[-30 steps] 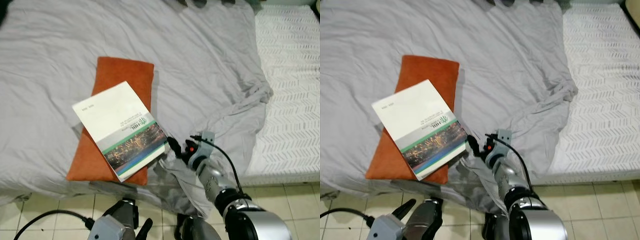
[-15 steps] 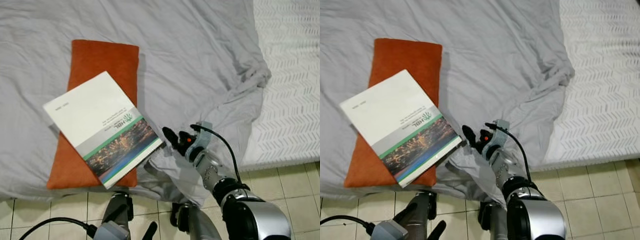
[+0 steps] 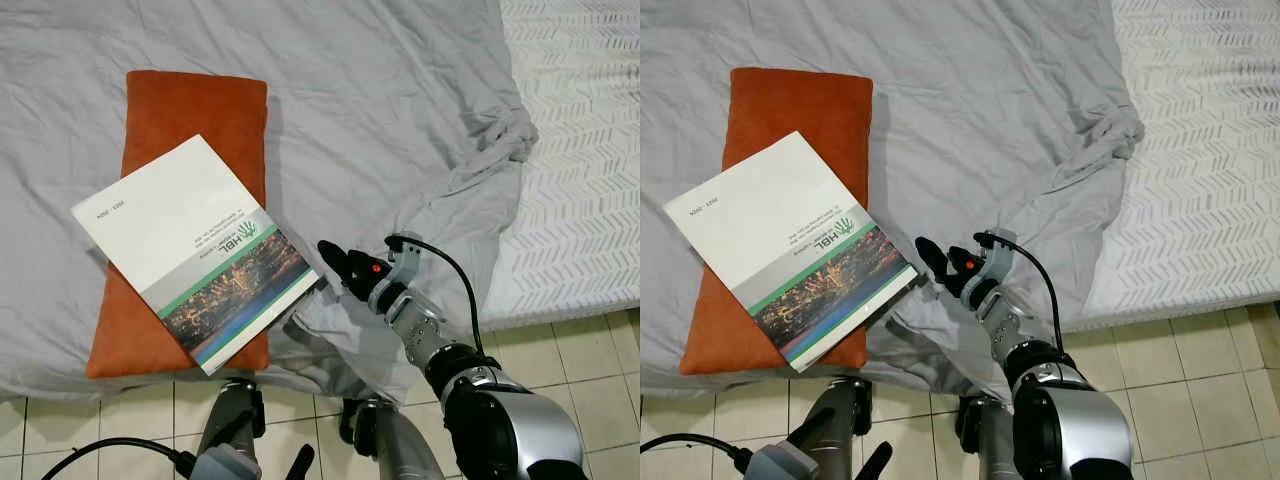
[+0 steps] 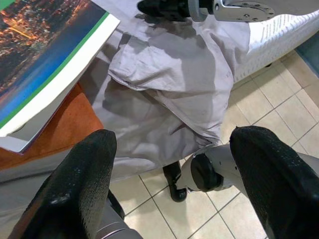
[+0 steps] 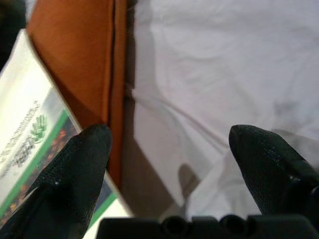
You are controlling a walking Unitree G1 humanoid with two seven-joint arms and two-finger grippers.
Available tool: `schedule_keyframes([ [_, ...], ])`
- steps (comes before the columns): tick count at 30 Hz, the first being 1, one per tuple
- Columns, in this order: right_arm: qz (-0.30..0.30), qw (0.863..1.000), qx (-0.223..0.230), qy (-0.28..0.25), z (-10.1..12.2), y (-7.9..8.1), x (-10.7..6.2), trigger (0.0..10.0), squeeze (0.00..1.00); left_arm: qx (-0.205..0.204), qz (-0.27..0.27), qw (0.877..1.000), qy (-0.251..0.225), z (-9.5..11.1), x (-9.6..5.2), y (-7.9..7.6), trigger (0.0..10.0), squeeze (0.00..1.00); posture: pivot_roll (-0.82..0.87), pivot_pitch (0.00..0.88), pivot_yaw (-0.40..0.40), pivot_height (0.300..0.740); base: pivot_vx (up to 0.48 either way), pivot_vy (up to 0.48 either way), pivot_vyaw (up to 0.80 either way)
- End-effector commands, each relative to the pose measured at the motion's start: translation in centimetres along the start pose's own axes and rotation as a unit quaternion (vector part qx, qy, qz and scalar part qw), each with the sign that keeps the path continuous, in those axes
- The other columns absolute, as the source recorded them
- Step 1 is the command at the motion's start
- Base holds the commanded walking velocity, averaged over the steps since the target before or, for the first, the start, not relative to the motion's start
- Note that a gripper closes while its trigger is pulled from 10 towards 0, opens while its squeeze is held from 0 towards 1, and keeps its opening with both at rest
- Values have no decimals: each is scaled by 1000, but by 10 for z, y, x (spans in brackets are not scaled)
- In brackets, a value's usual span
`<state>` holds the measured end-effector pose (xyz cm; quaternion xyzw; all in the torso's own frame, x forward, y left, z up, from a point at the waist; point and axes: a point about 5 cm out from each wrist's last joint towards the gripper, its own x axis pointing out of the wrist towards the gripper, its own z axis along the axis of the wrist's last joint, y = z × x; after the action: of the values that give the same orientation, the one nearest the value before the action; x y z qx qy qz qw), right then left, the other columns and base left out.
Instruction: Clean up the room
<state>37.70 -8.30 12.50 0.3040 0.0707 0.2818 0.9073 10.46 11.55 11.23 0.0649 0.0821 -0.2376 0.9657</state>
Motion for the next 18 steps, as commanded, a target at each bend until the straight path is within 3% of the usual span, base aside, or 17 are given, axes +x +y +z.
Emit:
schedule_keyframes([
  [1,18,999,23,25,-14,1,-3,10000,0,-8,-9,1000,21,-5,-6,-9,10000,0,315,747,-102,740,0,0,0],
  [12,140,984,38,100,-48,39,7,10000,0,3,-15,999,35,-16,-2,-10,10000,0,291,734,-119,740,0,0,0],
  [18,152,982,30,108,-50,42,8,10000,0,5,-7,999,36,-17,-1,-8,10000,0,289,731,-124,740,0,0,0],
])
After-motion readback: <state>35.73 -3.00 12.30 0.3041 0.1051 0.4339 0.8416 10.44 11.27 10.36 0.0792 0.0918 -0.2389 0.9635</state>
